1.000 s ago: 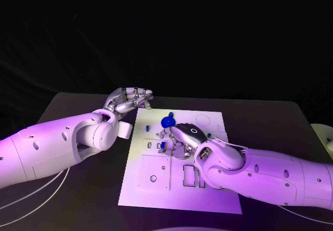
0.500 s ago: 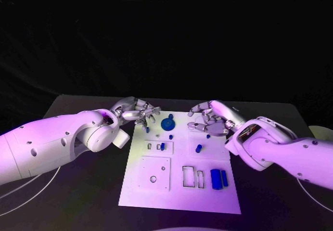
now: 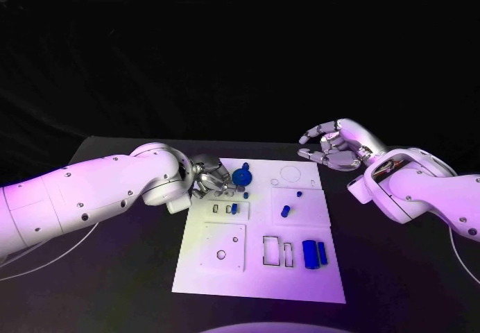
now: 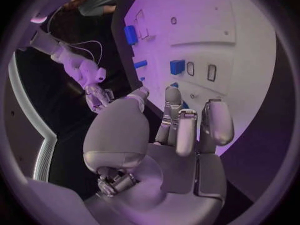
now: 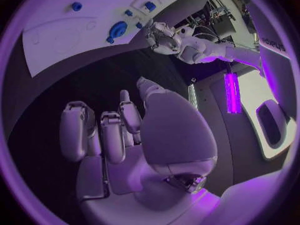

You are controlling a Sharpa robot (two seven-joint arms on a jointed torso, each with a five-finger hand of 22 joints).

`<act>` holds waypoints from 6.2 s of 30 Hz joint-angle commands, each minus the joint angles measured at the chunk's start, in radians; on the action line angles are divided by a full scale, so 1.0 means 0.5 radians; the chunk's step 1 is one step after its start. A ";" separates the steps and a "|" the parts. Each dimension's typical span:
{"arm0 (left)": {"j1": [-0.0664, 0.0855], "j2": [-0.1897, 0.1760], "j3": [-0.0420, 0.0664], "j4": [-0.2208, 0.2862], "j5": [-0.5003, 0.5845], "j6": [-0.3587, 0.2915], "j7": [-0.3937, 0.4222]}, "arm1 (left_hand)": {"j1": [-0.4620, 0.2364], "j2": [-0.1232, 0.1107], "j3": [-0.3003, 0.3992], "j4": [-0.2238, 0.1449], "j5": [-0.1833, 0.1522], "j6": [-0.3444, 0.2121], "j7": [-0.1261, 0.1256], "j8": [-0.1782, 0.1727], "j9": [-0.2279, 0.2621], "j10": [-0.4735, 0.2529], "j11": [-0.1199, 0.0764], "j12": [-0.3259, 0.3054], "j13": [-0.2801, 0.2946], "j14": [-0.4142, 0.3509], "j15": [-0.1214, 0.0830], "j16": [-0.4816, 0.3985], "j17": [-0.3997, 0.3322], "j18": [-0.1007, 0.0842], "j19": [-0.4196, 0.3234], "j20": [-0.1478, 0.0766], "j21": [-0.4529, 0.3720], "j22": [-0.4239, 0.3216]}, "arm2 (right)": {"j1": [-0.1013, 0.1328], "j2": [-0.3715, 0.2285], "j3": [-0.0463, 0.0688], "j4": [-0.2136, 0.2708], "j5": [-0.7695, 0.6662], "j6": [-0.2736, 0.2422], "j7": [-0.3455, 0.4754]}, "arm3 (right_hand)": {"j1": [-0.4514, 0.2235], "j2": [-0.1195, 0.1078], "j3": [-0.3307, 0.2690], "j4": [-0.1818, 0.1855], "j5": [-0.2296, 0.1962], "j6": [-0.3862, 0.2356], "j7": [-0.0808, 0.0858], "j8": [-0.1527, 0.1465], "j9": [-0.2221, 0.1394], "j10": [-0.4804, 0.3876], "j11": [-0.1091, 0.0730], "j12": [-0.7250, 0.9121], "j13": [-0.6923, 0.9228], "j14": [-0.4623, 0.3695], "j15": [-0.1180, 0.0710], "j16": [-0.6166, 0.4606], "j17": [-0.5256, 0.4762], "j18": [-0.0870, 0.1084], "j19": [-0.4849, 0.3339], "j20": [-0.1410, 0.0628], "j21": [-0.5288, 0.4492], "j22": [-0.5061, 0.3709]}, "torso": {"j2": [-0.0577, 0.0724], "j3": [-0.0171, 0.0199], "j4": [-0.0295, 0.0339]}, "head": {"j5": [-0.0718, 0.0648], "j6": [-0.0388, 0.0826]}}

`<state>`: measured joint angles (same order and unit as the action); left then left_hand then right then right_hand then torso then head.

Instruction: Assemble the parts on the task board

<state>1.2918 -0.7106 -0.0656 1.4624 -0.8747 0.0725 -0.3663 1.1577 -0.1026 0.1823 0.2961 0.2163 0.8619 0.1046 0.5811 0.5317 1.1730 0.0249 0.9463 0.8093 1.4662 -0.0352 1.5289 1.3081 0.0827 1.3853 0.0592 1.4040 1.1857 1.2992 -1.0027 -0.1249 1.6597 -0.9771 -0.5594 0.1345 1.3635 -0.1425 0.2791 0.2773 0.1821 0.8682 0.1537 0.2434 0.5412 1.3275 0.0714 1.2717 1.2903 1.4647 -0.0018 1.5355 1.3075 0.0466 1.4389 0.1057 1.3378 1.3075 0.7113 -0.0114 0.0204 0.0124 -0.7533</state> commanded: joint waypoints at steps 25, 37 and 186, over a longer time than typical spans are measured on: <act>0.067 0.218 -0.026 -0.085 -0.469 0.446 -0.327 | -0.157 0.078 -0.103 -0.002 -0.012 -0.025 -0.037 0.120 0.143 0.118 -0.024 0.297 0.311 0.209 -0.030 0.084 0.525 -0.085 0.207 -0.028 0.165 0.361 | 0.005 0.012 -0.002 -0.040 0.071 0.032 -0.025 | -0.020 -0.017 0.002 0.014 0.064 -0.017 0.001 0.023 0.011 0.003 -0.002 0.005 -0.004 0.164 0.000 -0.015 0.334 0.020 0.000 -0.003 -0.005 0.224 | 0.001 -0.0007 0.003 | 0.005 -0.045; 0.068 0.240 -0.036 -0.110 -0.474 0.526 -0.336 | -0.162 0.080 -0.107 -0.002 -0.012 -0.027 -0.038 0.122 0.147 0.123 -0.025 0.307 0.323 0.209 -0.031 0.084 0.525 -0.089 0.213 -0.028 0.171 0.378 | 0.004 0.026 -0.004 -0.052 0.068 0.038 -0.033 | -0.023 -0.018 0.002 0.015 0.071 -0.017 0.001 0.026 0.012 0.003 -0.002 0.006 -0.004 0.164 0.000 -0.016 0.333 0.021 -0.003 -0.003 -0.010 0.222 | 0.002 0.0006 0.005 | 0.006 -0.050; -0.037 0.110 -0.132 0.070 -0.594 0.085 -0.330 | -0.080 -0.266 1.443 -0.478 0.418 0.047 -0.139 0.387 0.654 0.381 -0.126 0.562 0.621 0.209 -0.117 0.084 0.525 -0.109 0.254 -0.096 0.219 0.503 | -0.005 0.037 -0.010 -0.115 0.077 0.042 -0.029 | -0.068 -0.018 0.007 0.024 0.106 -0.015 -0.002 0.054 0.024 -0.028 -0.004 -0.027 -0.036 0.155 -0.001 -0.033 0.301 0.034 -0.032 -0.004 -0.068 0.188 | -0.014 0.0239 0.024 | 0.026 -0.134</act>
<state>1.2758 -0.6553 -0.1297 1.4955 -1.1670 0.0754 -0.5294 1.1207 -0.2447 0.7149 0.2386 0.4258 0.8697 0.0515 0.7701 0.8465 1.3606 -0.0372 1.2313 1.1198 1.4669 -0.0875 1.5665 1.3079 0.0460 1.4668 0.0197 1.5073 1.3073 1.2975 -0.9847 -0.1297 1.6022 -0.9363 -0.5497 0.1145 1.3382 -0.1488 0.2818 0.2858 0.2284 0.8611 0.1535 0.2667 0.5519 1.3203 0.0717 1.2620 1.2726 1.4647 -0.0019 1.5239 1.3073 0.0461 1.4284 0.1022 1.3065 1.3081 0.7041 0.0005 0.0324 0.0250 -0.8201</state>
